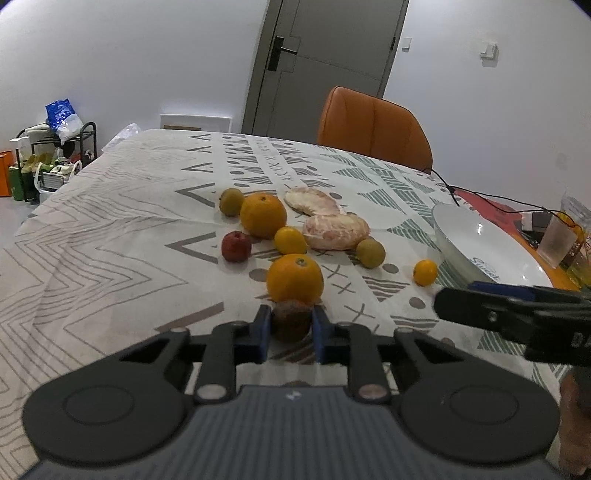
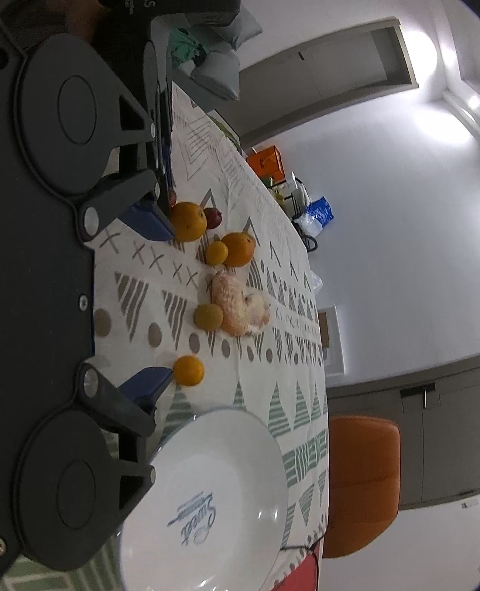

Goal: Organize fruits
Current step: 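Grasp the large orange with the right gripper while the left gripper holds the plum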

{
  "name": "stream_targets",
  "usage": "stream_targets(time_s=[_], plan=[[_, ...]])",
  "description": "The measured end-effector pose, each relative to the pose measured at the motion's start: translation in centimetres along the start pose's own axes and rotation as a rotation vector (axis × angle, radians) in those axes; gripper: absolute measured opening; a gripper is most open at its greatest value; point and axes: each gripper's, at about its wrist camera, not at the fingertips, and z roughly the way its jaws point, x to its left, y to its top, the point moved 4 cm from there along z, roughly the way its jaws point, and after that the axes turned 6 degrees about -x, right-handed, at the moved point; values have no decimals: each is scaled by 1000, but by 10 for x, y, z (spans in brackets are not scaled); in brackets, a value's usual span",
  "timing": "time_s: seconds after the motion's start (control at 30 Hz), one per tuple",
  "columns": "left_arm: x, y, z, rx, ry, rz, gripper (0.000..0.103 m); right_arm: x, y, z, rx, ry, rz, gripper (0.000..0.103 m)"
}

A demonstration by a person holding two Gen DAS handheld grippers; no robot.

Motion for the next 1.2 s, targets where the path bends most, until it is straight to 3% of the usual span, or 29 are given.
stream_targets(time_s=[0.6,0.87,1.2], plan=[[38,5,-27,-36,95,-53,21,38,10,35,32,119,-50,71],[56,6,-36,-54,131,-75,22,50,8,58,67,125,-69,64],[63,8,-40,-63,149,-77,22,64,7,83,85,109,-117,63]])
